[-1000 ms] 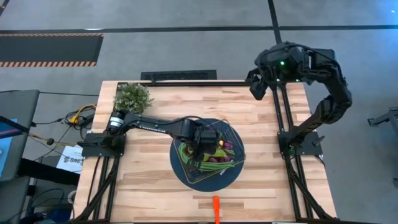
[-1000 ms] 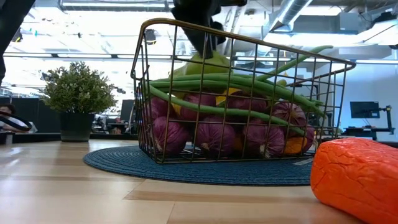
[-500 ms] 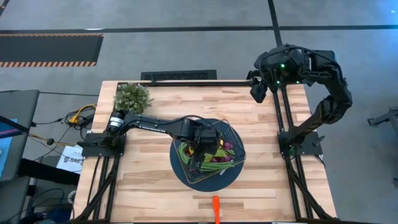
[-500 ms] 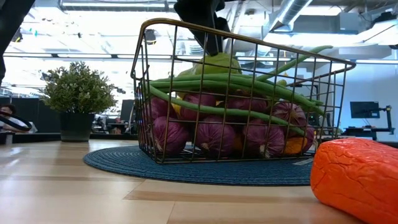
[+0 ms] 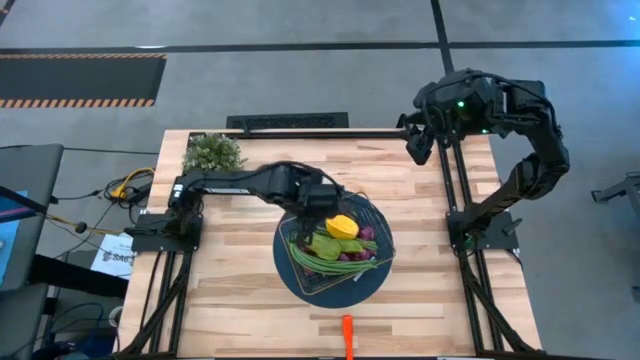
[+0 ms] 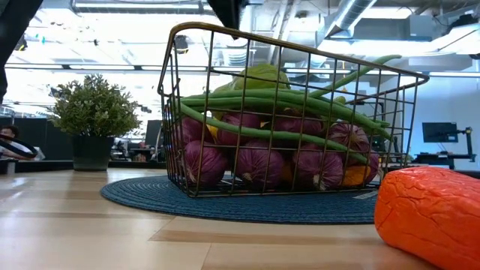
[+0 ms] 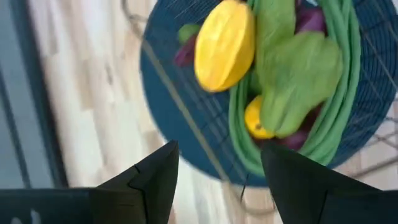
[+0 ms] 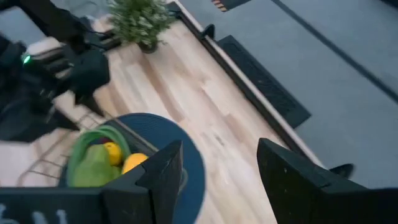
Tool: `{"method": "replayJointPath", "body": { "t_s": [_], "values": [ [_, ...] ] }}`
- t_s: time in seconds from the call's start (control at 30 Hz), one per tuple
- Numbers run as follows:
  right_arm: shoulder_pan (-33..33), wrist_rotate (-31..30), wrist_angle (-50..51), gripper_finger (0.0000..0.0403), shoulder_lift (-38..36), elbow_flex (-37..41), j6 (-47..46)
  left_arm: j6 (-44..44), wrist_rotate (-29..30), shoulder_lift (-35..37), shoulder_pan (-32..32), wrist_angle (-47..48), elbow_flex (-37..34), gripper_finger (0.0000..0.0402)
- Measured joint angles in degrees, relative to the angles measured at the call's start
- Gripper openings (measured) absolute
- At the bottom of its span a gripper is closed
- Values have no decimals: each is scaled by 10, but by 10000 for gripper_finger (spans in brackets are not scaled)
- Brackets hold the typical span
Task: Build produce basket
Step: Put the orange carrot into the gold wire basket
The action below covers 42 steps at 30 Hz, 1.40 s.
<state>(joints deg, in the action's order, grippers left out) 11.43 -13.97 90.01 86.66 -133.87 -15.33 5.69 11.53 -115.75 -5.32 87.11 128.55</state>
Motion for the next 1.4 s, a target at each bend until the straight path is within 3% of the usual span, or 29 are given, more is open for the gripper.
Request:
{"method": "replayJointPath", "body": {
  "t_s": [0.2,0.37,0.53,0.73,0.9,1.03,1.4],
  "values": [
    [0,9,-1,223,-52,25,-45,-46,52,68,2,26,-34,212],
    [-16,35,0,207,-130,123,-128,-118,108,166,2,30,-107,212],
    [-89,67,0,187,-191,261,-258,-202,151,272,0,13,-193,212],
    [-213,95,0,173,-202,406,-465,-258,175,381,-17,-21,-293,212],
    [-313,112,-44,173,-164,467,-603,-293,183,451,-28,-21,-363,212],
    [-375,105,-125,172,-110,472,-665,-308,178,491,-40,-23,-409,212],
    [-460,97,-312,155,46,472,-783,-309,155,541,-73,-42,-478,212]
  ]
}}
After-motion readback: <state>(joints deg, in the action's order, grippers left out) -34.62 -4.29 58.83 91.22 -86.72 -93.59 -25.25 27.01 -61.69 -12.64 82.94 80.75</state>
